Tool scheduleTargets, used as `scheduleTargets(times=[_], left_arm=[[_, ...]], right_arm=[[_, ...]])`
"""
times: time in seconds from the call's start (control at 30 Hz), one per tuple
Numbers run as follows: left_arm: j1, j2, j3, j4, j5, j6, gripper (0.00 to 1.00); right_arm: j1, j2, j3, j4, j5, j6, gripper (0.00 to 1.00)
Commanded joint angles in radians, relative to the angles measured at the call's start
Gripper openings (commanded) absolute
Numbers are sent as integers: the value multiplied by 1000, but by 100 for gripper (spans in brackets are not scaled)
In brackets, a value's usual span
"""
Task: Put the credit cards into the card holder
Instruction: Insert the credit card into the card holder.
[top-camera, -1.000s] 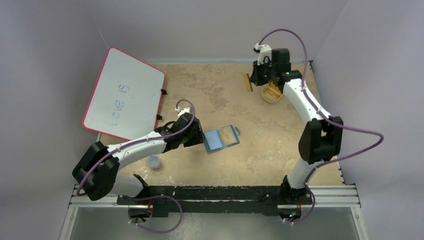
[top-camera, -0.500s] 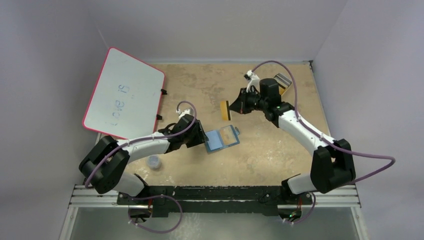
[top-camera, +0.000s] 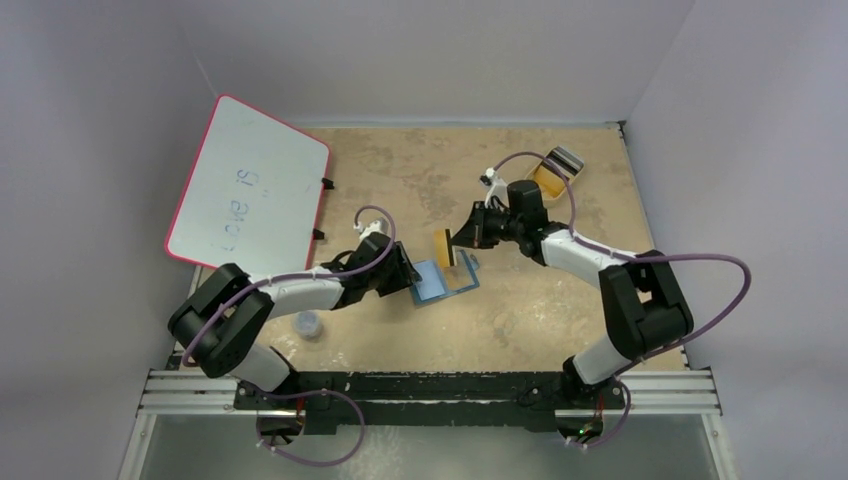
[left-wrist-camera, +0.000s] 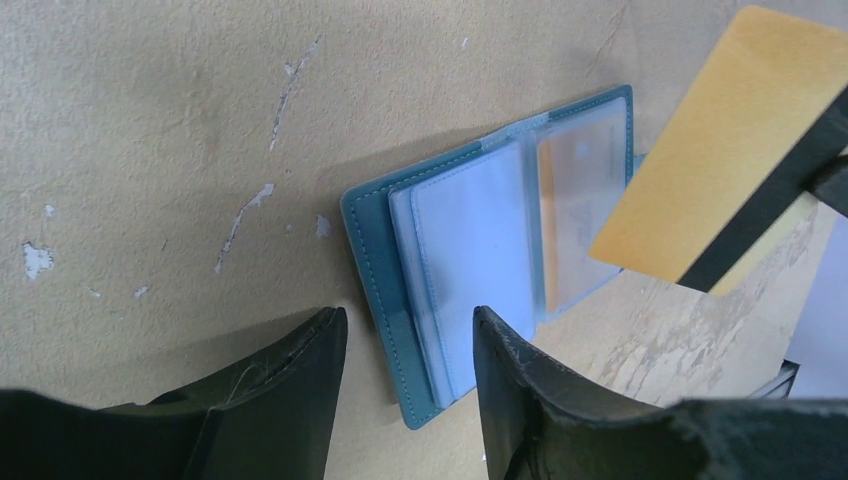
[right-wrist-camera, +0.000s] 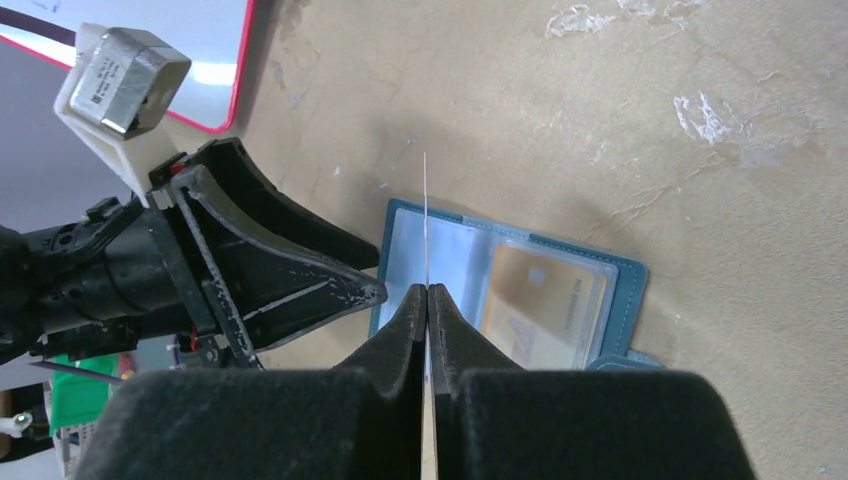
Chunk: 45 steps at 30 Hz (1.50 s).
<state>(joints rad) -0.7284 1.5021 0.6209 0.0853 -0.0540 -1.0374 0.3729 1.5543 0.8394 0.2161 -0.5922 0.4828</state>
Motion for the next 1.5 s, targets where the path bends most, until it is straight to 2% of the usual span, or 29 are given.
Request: scheduleTargets(times=[0.0,0.23,0.5,0.77,1.17,1.47], left_arm=[[5,10,-23,82,24,-15,47],[5,11,-32,119,44,-21,33],[6,-1,-19,83,38,11,0],[14,-17,-4,-5,-5,52,0],[12,-9,-18,15,-14,22,0],[13,-6,-23,33,-4,11,0]], right_arm=[[4,17,-26,85,-4,14,0],[4,64,-50,97,29,3,0],[4,104,-72,103,7,10,0],[4,101,-113,149,30,54,0],[11,64,-249,266,37,134,0],[55,83,-274,340,45,181,0]])
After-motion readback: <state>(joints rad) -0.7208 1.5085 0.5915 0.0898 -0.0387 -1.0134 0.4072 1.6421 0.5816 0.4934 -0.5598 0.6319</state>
